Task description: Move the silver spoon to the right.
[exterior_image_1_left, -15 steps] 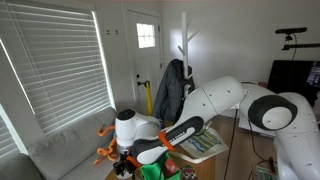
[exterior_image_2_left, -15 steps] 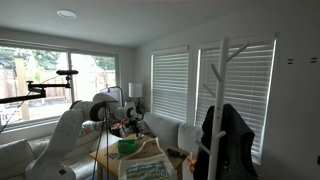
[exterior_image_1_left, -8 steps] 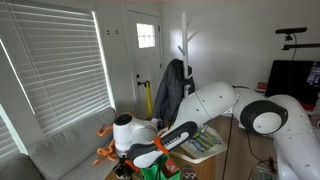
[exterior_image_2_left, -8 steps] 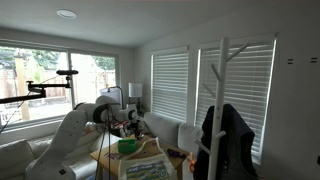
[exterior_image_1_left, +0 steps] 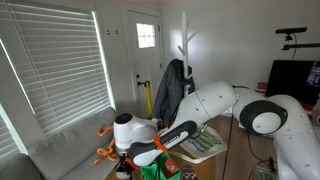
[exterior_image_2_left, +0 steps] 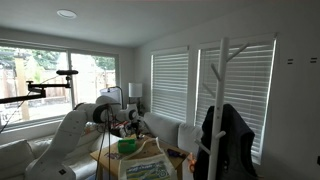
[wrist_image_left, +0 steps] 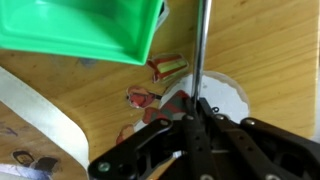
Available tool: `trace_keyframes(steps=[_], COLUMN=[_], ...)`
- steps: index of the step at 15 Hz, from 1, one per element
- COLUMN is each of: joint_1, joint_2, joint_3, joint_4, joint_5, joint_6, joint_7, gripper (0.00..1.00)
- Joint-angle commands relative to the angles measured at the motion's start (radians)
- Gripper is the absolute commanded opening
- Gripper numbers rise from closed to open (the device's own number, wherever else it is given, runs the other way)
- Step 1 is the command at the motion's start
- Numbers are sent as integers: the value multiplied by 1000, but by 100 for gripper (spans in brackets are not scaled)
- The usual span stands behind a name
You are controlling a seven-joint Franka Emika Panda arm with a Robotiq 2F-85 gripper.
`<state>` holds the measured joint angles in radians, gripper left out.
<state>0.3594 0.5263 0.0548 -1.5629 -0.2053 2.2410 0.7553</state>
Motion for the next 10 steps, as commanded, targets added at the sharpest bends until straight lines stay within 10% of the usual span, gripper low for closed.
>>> trace_keyframes(steps=[1,10], joint_1=[10,-2], joint_2=[-17,-369], joint_3=[-14,-127], joint_4=[-5,-266], joint_5=[3,-140], joint_6=[14,234], joint_7=[28,298], gripper=[2,2])
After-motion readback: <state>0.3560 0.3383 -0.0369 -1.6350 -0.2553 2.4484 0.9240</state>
